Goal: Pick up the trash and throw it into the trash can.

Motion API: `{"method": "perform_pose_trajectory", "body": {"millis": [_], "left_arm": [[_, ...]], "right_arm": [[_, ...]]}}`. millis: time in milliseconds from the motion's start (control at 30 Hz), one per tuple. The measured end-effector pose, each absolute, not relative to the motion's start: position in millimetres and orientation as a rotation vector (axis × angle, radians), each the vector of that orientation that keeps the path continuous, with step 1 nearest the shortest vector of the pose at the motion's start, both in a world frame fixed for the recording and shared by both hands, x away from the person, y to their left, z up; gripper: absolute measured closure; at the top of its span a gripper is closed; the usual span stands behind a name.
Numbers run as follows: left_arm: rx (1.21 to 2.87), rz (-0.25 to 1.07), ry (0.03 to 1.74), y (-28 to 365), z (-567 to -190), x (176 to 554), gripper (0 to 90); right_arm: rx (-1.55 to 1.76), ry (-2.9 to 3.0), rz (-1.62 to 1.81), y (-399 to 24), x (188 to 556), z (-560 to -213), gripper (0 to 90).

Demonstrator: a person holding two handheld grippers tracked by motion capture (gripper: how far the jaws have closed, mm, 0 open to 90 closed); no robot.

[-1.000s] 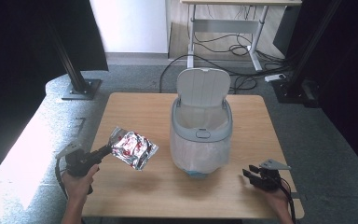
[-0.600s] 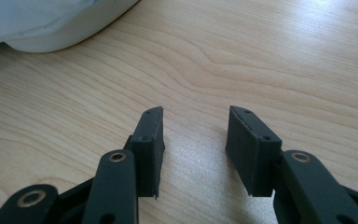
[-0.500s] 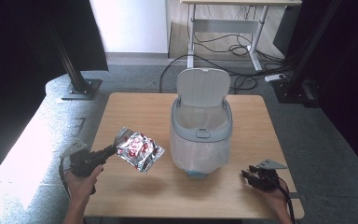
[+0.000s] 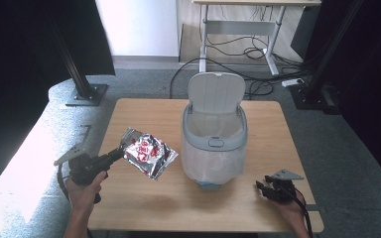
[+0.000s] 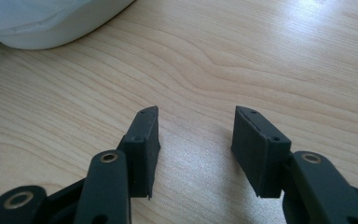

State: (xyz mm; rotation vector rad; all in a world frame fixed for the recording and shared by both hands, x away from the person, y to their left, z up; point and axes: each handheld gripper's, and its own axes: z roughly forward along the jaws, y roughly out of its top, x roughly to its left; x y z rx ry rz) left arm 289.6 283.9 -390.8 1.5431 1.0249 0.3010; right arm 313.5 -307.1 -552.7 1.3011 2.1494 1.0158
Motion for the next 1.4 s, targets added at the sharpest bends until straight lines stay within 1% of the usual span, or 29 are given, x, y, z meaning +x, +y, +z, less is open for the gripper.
{"method": "perform_pose_trajectory", "body": {"millis": [33,133,767,1400], "left_arm": [[1.530,0.279,1.018,284.5,-386.1,290.7,87.0],[1.527,0.268,1.011,284.6,-380.9,291.8,87.0],[1.544,0.271,0.975,274.9,-341.0,302.9,86.8],[1.525,0.234,0.970,268.0,-325.8,318.2,86.6]], "right_arm": [[1.303,2.148,1.015,-306.9,313.4,-552.7,50.6],[1.306,2.145,1.013,-306.6,313.3,-552.7,50.6],[1.309,2.143,1.011,-305.9,313.1,-552.7,49.8],[1.309,2.143,1.011,-305.9,313.1,-552.7,49.6]]}}
